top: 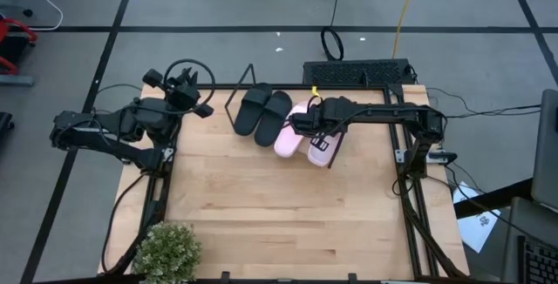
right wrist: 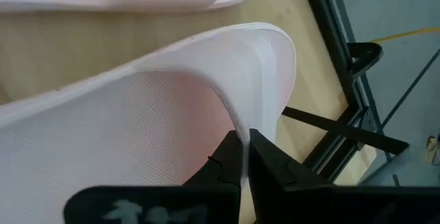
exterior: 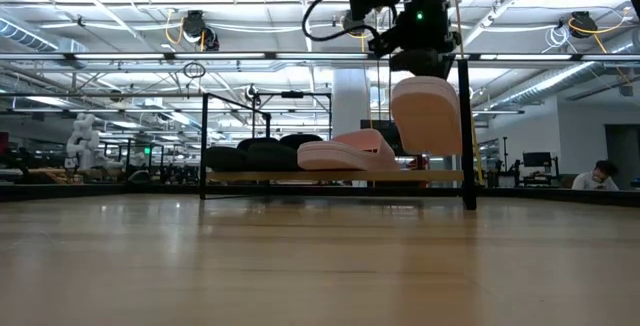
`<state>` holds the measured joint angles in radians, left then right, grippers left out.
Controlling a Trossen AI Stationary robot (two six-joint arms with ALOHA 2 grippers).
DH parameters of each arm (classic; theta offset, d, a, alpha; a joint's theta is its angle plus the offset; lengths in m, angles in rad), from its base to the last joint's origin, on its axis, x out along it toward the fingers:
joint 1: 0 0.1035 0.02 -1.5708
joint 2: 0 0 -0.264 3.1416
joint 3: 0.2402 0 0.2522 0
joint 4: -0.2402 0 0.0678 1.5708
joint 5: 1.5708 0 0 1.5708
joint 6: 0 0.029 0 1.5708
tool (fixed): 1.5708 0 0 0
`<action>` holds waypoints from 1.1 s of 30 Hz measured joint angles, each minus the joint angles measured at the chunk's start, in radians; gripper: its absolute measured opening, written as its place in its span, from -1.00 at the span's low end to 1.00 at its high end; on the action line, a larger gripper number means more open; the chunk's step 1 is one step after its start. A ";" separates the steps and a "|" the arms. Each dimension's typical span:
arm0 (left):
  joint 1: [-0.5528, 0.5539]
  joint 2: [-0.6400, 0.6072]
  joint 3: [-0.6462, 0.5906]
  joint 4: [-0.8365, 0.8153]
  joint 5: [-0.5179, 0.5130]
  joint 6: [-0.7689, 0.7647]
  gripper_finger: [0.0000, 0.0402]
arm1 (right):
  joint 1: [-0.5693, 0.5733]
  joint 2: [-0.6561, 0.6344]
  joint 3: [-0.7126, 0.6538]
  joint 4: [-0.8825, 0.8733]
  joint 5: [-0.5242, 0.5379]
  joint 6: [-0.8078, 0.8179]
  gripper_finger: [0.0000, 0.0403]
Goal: Pick and place slides into the shelf
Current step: Put the pink slides on the shelf
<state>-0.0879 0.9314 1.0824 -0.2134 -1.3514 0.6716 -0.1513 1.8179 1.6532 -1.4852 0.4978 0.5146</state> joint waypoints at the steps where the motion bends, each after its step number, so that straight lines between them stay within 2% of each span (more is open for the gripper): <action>1: 0.000 0.000 0.000 0.000 0.000 0.000 -0.57 | 0.000 0.000 -0.015 0.011 0.000 -0.001 -1.00; 12: 0.000 0.000 0.000 0.000 0.052 0.000 -0.57 | -0.002 0.000 -0.066 0.075 0.054 -0.018 -1.00; 33: 0.000 0.000 0.000 0.000 0.050 0.000 -0.57 | -0.064 -0.002 -0.091 0.179 0.005 -0.088 -1.00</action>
<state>-0.0882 0.9310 1.0824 -0.2133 -1.3018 0.6720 -0.2153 1.8160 1.5624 -1.3065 0.5032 0.4265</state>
